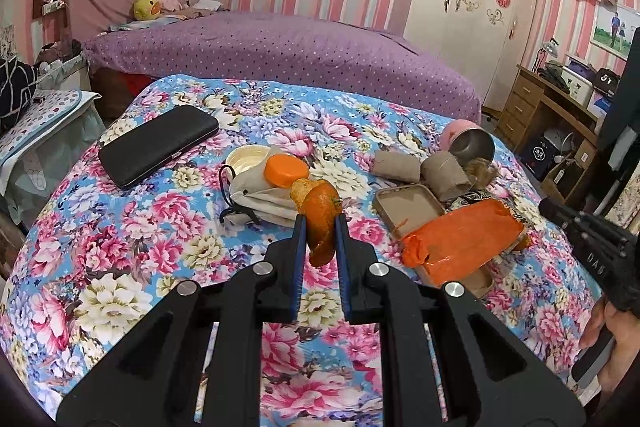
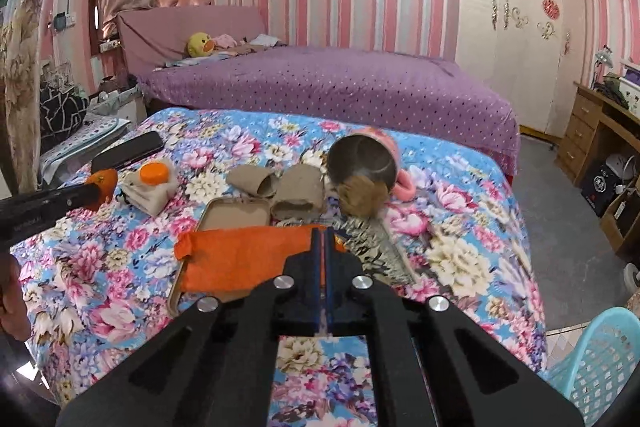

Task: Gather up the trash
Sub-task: 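Grasp the orange mesh bag with the right tool while the left tool holds the peel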

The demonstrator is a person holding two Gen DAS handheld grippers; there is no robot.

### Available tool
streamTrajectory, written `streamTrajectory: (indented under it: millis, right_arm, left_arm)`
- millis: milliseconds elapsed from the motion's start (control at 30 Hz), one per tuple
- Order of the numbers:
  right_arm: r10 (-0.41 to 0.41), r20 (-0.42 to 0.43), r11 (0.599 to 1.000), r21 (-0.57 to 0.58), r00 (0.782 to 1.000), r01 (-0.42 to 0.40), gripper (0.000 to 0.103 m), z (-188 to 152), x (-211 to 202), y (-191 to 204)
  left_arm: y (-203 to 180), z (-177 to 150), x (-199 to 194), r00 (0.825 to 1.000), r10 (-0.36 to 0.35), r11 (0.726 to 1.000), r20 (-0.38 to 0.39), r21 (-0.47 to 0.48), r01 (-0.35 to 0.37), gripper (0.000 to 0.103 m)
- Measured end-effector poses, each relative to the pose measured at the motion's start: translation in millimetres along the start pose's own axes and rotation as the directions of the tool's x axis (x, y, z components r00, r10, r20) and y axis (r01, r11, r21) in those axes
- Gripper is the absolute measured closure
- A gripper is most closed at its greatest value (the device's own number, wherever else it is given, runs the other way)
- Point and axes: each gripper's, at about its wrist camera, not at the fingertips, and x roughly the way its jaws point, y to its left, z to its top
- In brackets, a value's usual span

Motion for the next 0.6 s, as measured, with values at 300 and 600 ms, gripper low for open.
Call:
streamTrajectory:
  millis: [300, 600]
  right_arm:
    - [0.024, -0.068, 0.997, -0.066, 0.997, -0.029, 0.030, -4, 30, 44]
    - [-0.024, -0.185, 0.989, -0.151, 0.983, -0.005, 0.078, -15, 67, 70]
  left_arm:
    - [6, -2, 4, 1.000, 0.015, 1.000, -0.010, 0.002, -0.015, 0.090]
    - [18, 0, 4, 1.000, 0.026, 1.000, -0.007, -0.016, -0.026, 0.090]
